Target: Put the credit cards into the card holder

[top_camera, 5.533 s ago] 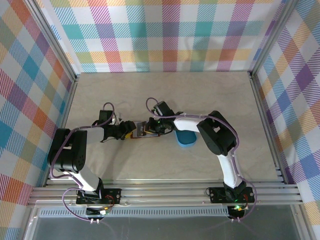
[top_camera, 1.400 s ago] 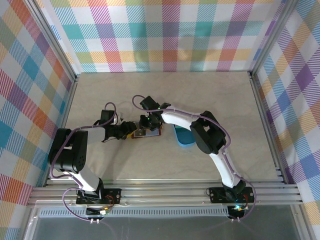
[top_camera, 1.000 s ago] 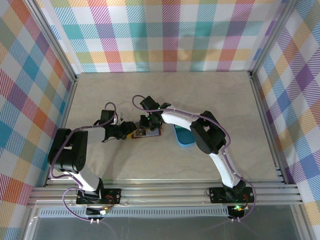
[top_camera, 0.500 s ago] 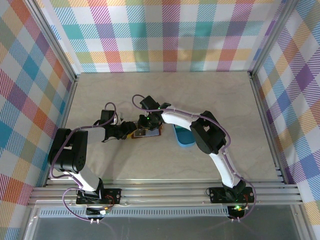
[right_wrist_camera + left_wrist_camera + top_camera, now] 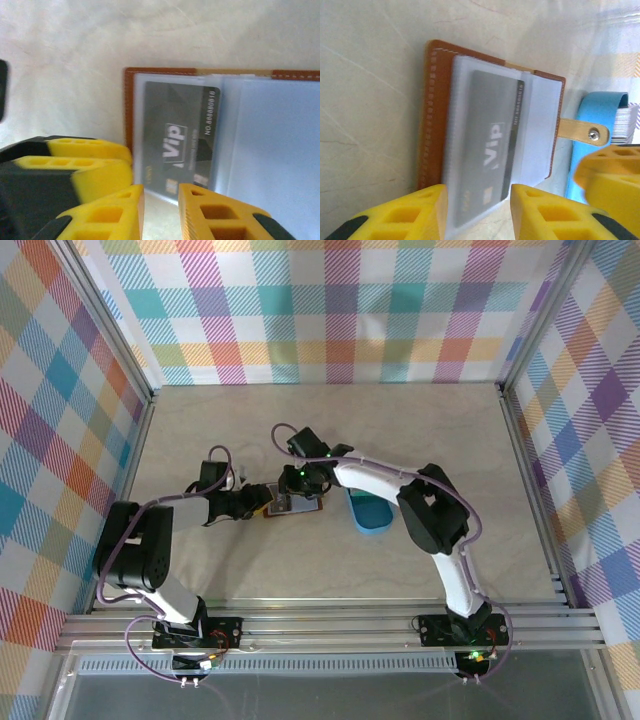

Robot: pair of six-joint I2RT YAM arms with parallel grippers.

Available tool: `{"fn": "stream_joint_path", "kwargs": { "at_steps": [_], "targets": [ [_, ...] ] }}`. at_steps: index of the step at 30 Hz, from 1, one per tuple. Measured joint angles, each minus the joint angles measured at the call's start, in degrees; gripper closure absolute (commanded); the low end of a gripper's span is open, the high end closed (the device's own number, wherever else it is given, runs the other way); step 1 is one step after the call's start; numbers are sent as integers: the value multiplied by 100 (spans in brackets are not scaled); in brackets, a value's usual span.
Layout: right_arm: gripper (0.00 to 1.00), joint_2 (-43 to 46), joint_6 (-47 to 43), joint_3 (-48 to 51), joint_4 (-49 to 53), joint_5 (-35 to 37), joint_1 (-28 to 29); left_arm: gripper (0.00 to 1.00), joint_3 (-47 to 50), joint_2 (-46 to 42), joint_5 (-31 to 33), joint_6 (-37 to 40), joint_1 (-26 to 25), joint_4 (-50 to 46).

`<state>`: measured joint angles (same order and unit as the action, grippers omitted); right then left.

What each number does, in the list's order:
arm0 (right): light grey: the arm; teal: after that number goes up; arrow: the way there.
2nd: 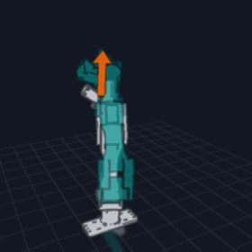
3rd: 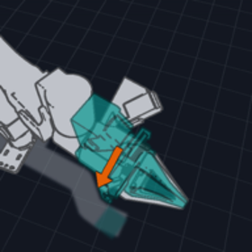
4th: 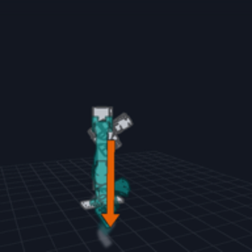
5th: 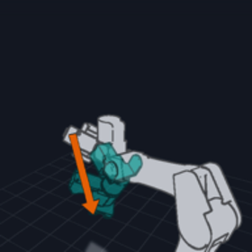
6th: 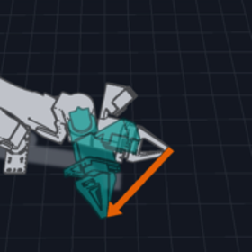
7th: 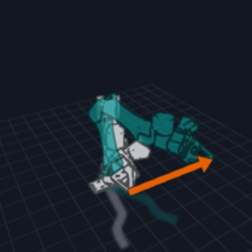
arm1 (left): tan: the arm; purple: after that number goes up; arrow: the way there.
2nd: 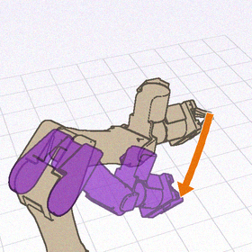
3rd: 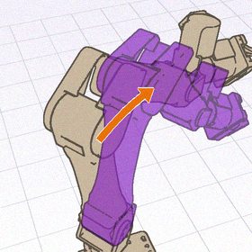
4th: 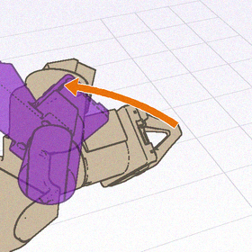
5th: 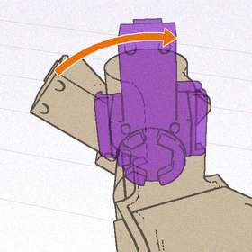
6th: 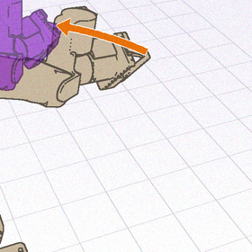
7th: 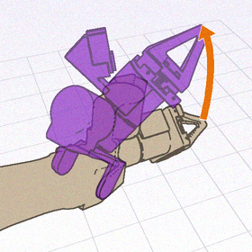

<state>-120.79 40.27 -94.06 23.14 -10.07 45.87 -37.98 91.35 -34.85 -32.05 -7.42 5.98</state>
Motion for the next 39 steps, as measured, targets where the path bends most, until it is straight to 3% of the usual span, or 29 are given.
{"fn": "stream_joint_path", "kwargs": {
  "at_steps": [6,15,24,39],
  "targets": [
    [74,199,-50,-74,111,160,-15,64,24,-411,166,22,2,-74],
    [71,-358,-190,-918,761,363,2,68,31,-623,496,170,55,-619],
    [67,-1117,-221,-1539,1281,337,35,68,31,-448,402,258,59,-601],
    [67,-1346,-243,-1836,1593,251,42,68,31,-343,280,321,59,-584]
  ]
}}
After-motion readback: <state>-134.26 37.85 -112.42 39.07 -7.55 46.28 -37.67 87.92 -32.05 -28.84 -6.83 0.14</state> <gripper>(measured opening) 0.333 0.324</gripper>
